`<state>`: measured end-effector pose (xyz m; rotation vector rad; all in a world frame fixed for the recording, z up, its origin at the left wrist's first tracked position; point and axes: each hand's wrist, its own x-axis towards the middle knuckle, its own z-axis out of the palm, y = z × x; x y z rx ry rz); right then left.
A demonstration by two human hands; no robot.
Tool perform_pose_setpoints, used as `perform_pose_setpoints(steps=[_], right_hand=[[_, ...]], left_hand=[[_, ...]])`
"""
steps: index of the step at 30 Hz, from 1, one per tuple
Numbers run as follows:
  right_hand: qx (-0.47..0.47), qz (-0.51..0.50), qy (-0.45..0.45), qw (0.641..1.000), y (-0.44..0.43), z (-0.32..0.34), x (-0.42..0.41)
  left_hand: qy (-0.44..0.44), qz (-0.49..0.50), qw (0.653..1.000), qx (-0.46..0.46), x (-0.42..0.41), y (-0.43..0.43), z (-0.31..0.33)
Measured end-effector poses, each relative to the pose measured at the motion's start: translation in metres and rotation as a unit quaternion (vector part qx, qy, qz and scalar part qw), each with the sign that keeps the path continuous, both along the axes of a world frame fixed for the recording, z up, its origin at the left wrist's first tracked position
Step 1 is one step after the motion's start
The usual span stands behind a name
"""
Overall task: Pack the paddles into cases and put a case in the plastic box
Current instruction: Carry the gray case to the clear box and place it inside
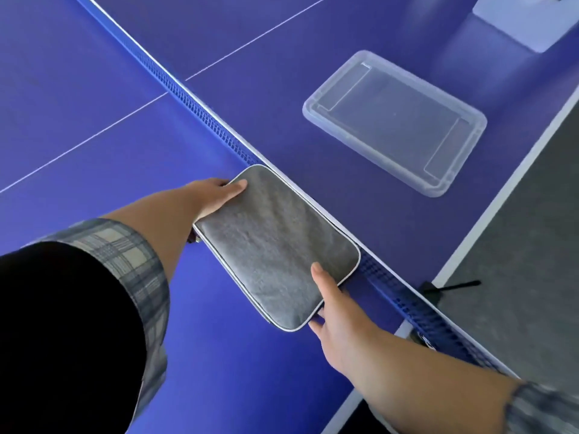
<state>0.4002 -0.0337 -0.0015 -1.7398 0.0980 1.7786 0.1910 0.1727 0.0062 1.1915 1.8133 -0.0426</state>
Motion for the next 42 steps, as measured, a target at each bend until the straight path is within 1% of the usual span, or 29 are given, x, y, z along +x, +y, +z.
perform_pose_setpoints(steps=[2,4,7,11,15,18,20,22,26,32,35,39,42], right_hand=[[0.006,-0.021,0.01,1.0,-0.002,-0.004,0.005],[0.014,-0.031,0.012,0.999,-0.006,-0.005,0.011],[0.043,-0.005,0.013,0.999,-0.016,-0.003,0.016],[0.089,0.041,0.022,0.995,-0.015,0.015,0.017],[0.143,0.103,0.007,0.984,-0.007,0.05,0.008],[0.199,0.133,0.002,0.971,-0.002,0.079,0.006],[0.222,0.137,0.009,0.965,0.003,0.099,0.013],[0.237,0.132,-0.003,0.962,0.006,0.119,0.027],[0.248,0.112,-0.047,0.961,0.004,0.155,0.062],[0.277,0.068,-0.073,0.956,-0.026,0.2,0.153],[0.279,0.034,-0.095,0.955,-0.051,0.216,0.226],[0.285,-0.012,-0.095,0.954,-0.097,0.231,0.34],[0.286,-0.031,-0.117,0.951,-0.129,0.238,0.422]], left_hand=[[-0.041,0.032,0.997,-0.058,-0.004,-0.001,-0.004],[-0.07,0.085,0.989,-0.097,-0.011,-0.013,-0.005],[-0.109,0.146,0.977,-0.109,-0.023,-0.045,-0.005],[-0.164,0.212,0.96,-0.083,-0.054,-0.103,0.006],[-0.219,0.273,0.936,-0.036,-0.085,-0.152,0.036],[-0.261,0.266,0.928,0.008,-0.094,-0.173,0.07],[-0.28,0.249,0.926,0.039,-0.092,-0.18,0.094],[-0.29,0.234,0.925,0.07,-0.079,-0.181,0.119],[-0.283,0.231,0.923,0.118,-0.038,-0.181,0.159],[-0.291,0.199,0.926,0.135,0.06,-0.192,0.2],[-0.306,0.168,0.927,0.137,0.136,-0.204,0.213],[-0.316,0.133,0.93,0.129,0.256,-0.225,0.223],[-0.319,0.114,0.932,0.127,0.343,-0.241,0.225]])
